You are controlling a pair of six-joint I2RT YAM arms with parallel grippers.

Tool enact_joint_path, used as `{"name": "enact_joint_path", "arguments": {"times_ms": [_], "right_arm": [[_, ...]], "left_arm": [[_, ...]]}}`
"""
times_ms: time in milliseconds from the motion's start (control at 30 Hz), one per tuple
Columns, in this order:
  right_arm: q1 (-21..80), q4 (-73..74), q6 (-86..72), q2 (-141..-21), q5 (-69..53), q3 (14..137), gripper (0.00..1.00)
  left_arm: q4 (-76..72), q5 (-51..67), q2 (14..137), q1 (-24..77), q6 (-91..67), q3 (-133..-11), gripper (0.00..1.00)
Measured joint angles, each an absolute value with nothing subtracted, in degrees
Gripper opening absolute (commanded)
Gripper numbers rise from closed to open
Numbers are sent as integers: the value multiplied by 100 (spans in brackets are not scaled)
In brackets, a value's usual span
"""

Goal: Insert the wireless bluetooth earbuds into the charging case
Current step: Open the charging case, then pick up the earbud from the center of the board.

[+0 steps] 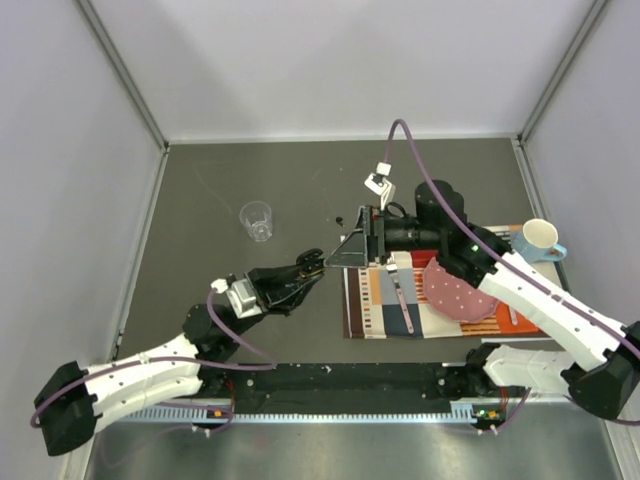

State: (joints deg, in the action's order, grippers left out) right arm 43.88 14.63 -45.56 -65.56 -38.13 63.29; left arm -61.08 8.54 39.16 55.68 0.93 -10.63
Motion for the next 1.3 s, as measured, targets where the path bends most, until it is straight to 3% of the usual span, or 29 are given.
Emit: {"name": "enact_joint_path", "arguments": {"times_ms": [233,300,500,800,1300], "right_arm": [[4386,1632,-4303,-5940,-3395,6235,90],[4386,1737,-4268,-5741,-3186,6152,99],[4023,2521,-4202,-5557,-2329,6171,99],[2346,3710,-4355,-6178,-1704,6539,99],[2307,4589,-4163,-6501,-827,6652,99]], "left_arm": [[-6112,495,3476,5575,108,-773,0],[-6123,373,3389,5577,156,-722,0],[-6241,-25,3339,5577,329,-543,0],[-6342,-222,3105,5577,307,-502,0],[-6475,-237,3330,5577,-80,-530,0]]}}
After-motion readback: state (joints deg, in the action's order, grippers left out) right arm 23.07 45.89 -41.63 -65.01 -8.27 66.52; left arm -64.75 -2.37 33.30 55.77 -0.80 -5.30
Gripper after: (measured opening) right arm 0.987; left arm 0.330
